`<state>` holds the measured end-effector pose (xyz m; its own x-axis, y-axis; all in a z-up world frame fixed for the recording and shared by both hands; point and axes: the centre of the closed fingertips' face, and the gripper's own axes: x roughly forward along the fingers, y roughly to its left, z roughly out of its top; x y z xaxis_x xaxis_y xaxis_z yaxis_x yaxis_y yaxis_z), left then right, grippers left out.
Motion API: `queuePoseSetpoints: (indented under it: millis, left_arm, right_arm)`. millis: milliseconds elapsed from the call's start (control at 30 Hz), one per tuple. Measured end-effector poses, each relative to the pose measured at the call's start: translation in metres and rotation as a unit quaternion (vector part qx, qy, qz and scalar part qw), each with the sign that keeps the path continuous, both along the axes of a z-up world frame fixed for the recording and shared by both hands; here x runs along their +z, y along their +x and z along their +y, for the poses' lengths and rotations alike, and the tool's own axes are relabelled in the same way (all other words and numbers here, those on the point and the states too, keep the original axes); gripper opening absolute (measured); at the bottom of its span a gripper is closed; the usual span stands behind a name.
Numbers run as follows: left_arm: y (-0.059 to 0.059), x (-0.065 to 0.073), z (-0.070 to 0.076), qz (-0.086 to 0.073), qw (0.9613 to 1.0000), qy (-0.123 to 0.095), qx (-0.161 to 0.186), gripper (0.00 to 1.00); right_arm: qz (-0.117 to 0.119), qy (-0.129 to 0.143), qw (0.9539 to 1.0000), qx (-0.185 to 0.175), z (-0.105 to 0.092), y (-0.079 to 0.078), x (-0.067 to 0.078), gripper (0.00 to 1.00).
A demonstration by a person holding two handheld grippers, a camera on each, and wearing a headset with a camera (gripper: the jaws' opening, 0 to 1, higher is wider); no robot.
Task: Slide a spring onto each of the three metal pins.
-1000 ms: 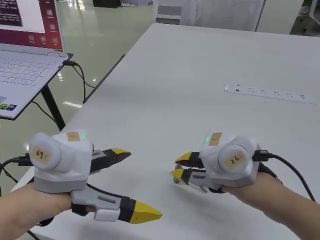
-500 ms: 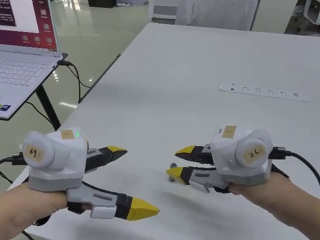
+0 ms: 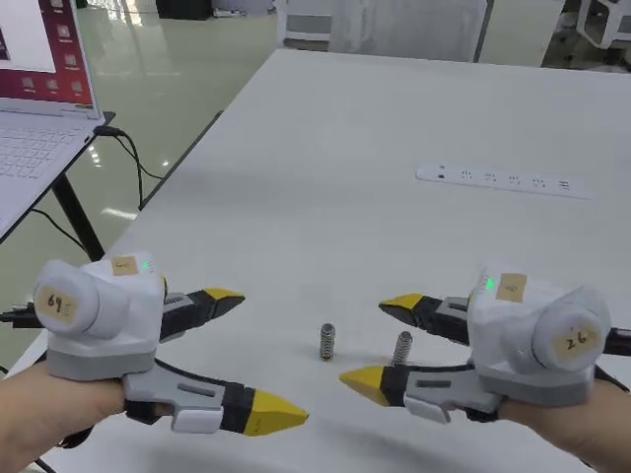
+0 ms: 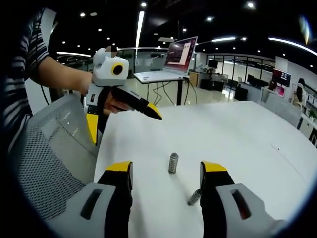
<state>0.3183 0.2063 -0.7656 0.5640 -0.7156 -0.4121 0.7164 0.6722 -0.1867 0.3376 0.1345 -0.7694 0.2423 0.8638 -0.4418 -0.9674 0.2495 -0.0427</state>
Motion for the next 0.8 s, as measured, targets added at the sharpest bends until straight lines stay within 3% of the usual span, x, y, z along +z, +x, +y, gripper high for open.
queuePoseSetpoints:
  millis: [167,300,800]
  left_arm:
    - [0.0,0.001,-0.001,0.0,1.0,0.001,-0.002,0.98]
    - [0.0,0.0,-0.004,0.0,1.0,0.001,-0.005,0.98]
    - [-0.003,0.003,-0.009,-0.005,0.9999,0.002,-0.011,0.98]
  right_arm:
    - [0.002,0.003,0.9998,-0.018,-0.019,-0.002,-0.001,0.64]
    - [0.001,0.007,0.9993,-0.036,-0.035,-0.004,-0.001,0.77]
    - [0.025,0.022,0.994,-0.104,-0.091,-0.006,-0.009,0.98]
